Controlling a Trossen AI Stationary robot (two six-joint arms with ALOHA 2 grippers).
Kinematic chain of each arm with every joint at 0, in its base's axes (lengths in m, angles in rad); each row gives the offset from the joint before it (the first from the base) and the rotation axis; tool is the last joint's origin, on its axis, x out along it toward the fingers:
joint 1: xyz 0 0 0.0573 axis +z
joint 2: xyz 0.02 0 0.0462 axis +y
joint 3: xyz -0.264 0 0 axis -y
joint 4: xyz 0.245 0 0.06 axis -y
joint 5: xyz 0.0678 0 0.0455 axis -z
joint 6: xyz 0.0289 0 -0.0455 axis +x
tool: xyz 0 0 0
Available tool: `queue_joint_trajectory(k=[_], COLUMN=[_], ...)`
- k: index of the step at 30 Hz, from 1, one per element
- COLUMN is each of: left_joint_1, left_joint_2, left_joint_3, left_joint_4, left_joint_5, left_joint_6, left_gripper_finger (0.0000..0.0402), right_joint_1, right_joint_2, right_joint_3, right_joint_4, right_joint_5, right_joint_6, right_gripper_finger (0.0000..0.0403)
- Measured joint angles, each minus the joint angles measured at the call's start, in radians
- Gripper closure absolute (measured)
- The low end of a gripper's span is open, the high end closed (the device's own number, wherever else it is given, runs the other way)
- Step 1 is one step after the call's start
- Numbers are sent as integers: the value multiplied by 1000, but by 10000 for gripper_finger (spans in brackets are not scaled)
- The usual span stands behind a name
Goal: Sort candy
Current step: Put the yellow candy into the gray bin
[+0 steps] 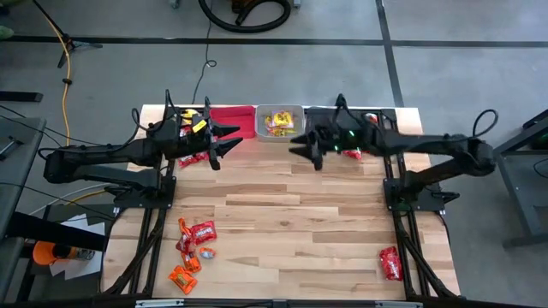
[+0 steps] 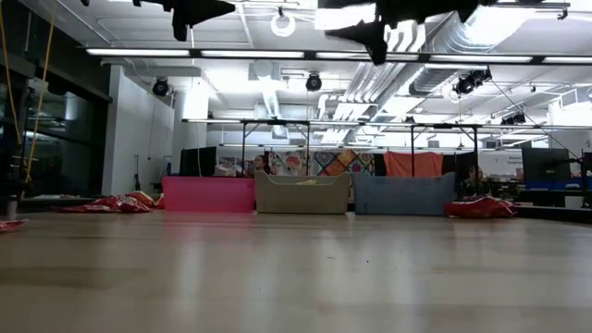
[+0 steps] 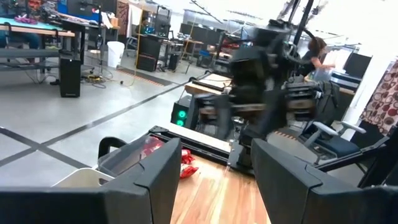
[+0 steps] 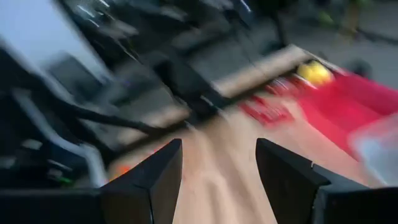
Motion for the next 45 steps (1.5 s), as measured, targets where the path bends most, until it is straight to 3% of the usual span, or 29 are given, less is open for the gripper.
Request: queue_joint_trajectory(k=[4, 20, 23, 25, 29, 33, 39, 45], left_joint_1=[0, 0, 2, 27, 167, 422, 768, 829], left_joint_2=[0, 0, 8, 25, 68, 135, 281, 424], left_joint_3=[0, 0, 11, 56, 207, 306, 306, 307], left_joint_4=[0, -28, -73, -199, -557, -816, -918, -868], left_joint_5=[1, 1, -66, -158, -330, -365, -259, -214], left_joint_6=[-2, -51, -158, -191, -169, -141, -142, -321], left_gripper_finger=[221, 221, 221, 222, 231, 239, 247, 247], right_joint_1=[72, 67, 67, 67, 67, 67, 67, 67], right_joint_2=[-10, 15, 15, 15, 15, 15, 15, 16], right_joint_3=[-83, -84, -84, -84, -84, -84, -84, -84], right_joint_4=[190, 205, 202, 196, 179, 172, 169, 158], right_joint_5=[73, 87, 87, 87, 87, 87, 87, 87], right_joint_6=[-52, -34, -29, -14, -7, 16, 36, 53], right_gripper_finger=[203, 203, 203, 203, 203, 203, 203, 203])
